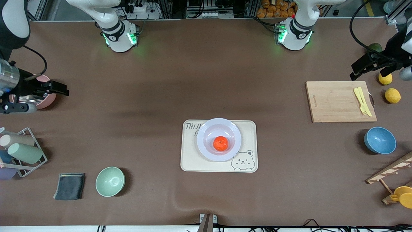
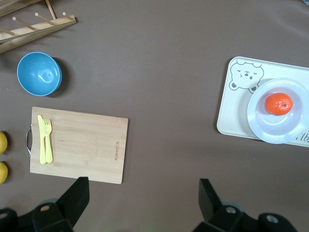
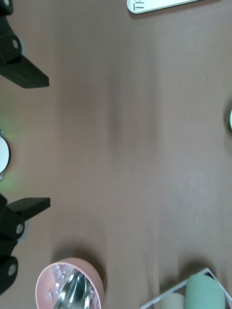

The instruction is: Place orange and plate with both arms

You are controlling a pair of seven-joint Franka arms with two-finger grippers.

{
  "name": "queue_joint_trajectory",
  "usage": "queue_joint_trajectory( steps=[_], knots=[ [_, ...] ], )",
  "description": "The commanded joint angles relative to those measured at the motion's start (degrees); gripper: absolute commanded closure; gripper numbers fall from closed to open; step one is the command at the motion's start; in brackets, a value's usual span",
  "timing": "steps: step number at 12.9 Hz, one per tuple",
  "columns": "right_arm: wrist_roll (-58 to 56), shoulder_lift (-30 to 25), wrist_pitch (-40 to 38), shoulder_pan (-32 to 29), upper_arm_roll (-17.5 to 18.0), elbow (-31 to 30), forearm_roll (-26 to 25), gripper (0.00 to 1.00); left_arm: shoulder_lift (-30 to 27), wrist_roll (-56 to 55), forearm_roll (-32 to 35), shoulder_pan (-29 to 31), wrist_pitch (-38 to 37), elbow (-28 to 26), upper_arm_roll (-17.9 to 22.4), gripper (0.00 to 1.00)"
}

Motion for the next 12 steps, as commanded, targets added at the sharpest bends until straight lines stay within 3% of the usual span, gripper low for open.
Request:
queue_joint_trajectory(
  steps=[1,5,12],
  knots=[
    [1.15,-2.76,-0.42,-1.23,1.41,-0.65,-1.56,0.0,-0.6,0.66,1.34,-0.36,-0.31,-0.49,-0.37,0.0],
    [3.0,-5.14,1.59,-0.61,1.76,-0.48,-4.01,0.0,0.11,1.18,0.99,0.16,-0.4,-0.66,-0.37,0.0],
    [3.17,-5.49,4.77,-0.7,1.76,0.05,-3.93,0.0,-0.06,1.1,2.48,0.16,-0.4,-0.49,-0.54,0.0]
  ],
)
